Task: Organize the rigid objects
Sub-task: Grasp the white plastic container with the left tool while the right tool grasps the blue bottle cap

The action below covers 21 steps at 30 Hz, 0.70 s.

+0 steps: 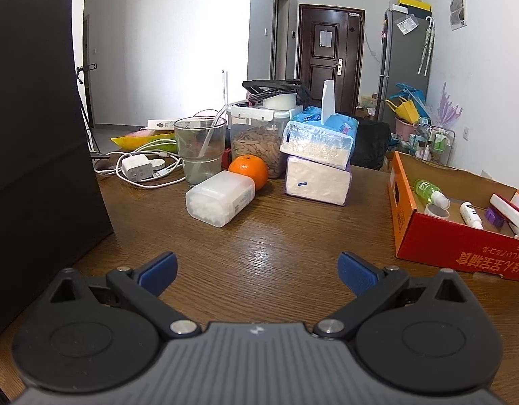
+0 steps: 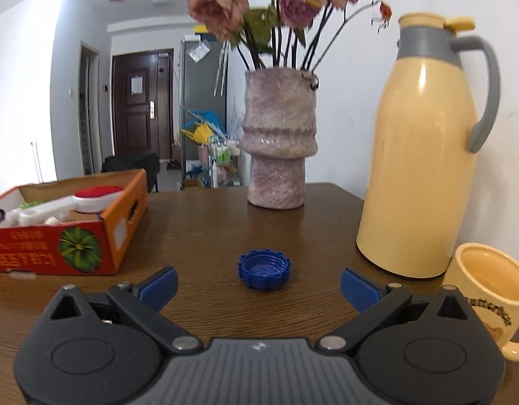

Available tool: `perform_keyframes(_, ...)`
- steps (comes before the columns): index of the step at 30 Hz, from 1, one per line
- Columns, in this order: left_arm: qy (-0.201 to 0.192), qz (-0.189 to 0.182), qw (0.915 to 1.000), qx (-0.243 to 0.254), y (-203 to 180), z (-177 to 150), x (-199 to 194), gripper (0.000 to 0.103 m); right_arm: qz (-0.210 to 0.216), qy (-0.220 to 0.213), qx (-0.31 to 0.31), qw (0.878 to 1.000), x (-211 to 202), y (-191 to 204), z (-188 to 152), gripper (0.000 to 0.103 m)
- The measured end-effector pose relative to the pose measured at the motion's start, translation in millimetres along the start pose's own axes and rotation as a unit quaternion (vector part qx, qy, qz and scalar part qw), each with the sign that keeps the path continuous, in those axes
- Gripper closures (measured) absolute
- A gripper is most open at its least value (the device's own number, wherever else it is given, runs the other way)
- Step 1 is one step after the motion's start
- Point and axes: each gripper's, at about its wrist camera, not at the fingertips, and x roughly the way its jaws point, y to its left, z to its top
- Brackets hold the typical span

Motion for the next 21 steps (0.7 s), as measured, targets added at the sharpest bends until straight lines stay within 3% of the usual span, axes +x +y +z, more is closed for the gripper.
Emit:
perform_keyframes(10, 0.015, 0.012, 0.9998, -0.002, 5, -1, 17, 0.0, -0.018, 0.053, 0.017, 0.998, 57, -3, 6, 0.01)
perform_keyframes(13, 0.016, 0.019, 0.9997, -0.007, 9, 0, 22, 0.0, -0.023, 0.071, 0.029, 0.997, 72, -2, 9, 0.021)
perform_keyframes(18, 0.022, 0.028, 0.9992, -0.02, 19, 4, 34, 0.0, -0.035, 0.084, 0.046, 0.995, 90, 1, 15, 0.025)
perform_keyframes(21, 0.026, 0.029, 0.9988, -0.03, 26, 8, 43, 0.0, -0.042, 0.099, 0.066, 0.992, 103, -2, 17, 0.043)
